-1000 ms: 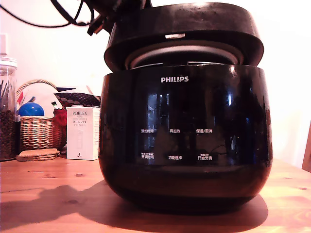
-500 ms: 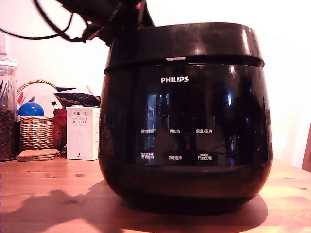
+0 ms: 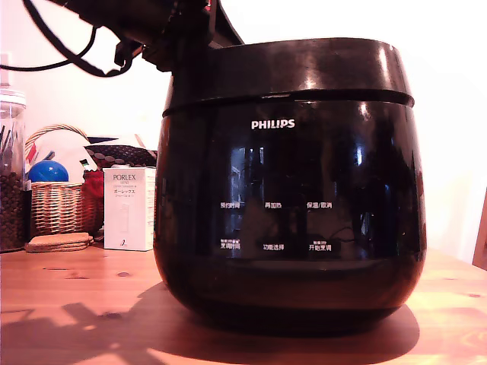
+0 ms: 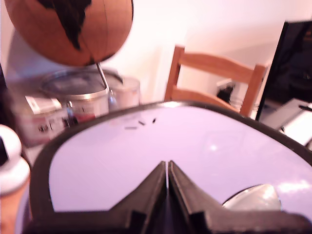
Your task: Close the rice cooker by pressing the lid down with medium force
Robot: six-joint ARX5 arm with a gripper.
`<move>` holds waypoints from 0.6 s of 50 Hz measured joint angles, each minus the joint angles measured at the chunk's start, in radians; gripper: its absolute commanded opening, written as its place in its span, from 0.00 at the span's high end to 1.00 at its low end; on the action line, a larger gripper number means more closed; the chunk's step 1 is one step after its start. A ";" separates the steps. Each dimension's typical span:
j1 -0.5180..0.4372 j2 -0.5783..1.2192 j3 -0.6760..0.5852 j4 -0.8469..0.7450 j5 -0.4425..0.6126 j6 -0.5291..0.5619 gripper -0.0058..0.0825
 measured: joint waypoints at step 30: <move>-0.007 0.120 0.023 0.117 -0.003 0.021 0.96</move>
